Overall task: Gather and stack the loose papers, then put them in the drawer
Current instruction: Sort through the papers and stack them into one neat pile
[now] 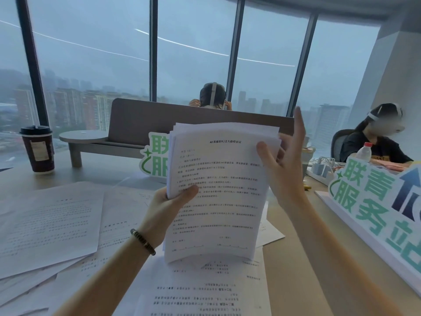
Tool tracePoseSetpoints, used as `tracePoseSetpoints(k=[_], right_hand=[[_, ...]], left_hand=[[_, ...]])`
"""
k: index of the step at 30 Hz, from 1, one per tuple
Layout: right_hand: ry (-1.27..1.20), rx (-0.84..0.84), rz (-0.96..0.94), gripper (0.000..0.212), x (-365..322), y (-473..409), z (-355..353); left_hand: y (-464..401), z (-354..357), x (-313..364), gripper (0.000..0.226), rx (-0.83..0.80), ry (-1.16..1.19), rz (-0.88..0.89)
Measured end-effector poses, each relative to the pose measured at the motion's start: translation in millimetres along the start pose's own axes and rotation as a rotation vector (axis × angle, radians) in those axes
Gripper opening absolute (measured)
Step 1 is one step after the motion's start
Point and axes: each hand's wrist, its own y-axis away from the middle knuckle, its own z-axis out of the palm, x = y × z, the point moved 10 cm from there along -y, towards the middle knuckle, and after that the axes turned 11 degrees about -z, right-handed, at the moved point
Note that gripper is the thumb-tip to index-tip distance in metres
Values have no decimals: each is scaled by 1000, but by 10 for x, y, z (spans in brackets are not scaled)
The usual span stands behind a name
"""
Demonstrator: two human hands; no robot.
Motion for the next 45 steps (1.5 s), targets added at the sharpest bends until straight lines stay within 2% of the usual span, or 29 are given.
tracePoseSetpoints(k=[3, 5, 8, 10, 12, 14, 15, 17, 19, 21, 25, 27, 31, 33, 36, 39, 41, 45], right_hand=[[254, -135, -133, 48, -105, -144, 104], [312, -153, -118, 32, -32, -130, 115], [345, -129, -47, 23, 73, -76, 86], [316, -90, -15, 23, 64, -71, 57], [218, -51, 20, 39, 64, -72, 35], [-54, 18, 184, 61, 223, -6, 29], [-201, 38, 306, 66, 369, 85, 62], [-361, -17, 502, 56, 618, 374, 215], [-379, -127, 613, 43, 804, 748, 371], [-391, -133, 683, 43, 905, 1002, 445], [-337, -86, 690, 39, 944, 912, 452], [-261, -109, 778, 44, 1013, 902, 436], [-287, -189, 912, 25, 1114, 1052, 495], [-41, -334, 863, 25, 1221, 1155, 443], [660, -695, 746, 53, 1532, 1430, 205], [913, -967, 823, 73, 1821, 1821, 64], [943, -1005, 780, 65, 1854, 1818, 64], [877, -843, 721, 47, 1729, 1617, -12]], left_hand=[[-28, -24, -23, 21, -19, 1, 5], [-49, -47, -89, 28, -31, -10, -12], [-49, -42, -211, 51, -51, -41, -61], [-45, -35, -245, 45, -51, -47, -65], [-44, -29, -245, 36, -53, -42, -63], [-36, -19, -239, 32, -61, -48, -58], [-37, -26, -249, 30, -62, -47, -61], [-42, -44, -282, 28, -59, -48, -68], [-49, -68, -302, 37, -48, -77, -66], [-73, -79, -308, 46, -28, -121, -68], [-147, -49, -213, 15, 25, -277, -49], [-176, -52, -137, 13, 30, -374, -37], [-260, -250, -190, 11, 75, -378, -108], [-272, -389, -358, 11, 69, -320, -221], [-281, -609, -718, 24, 46, -276, -412], [-290, -811, -1026, 30, 88, -247, -547], [-288, -840, -1158, 28, 81, -189, -613], [-317, -853, -1180, 21, 68, -126, -621]])
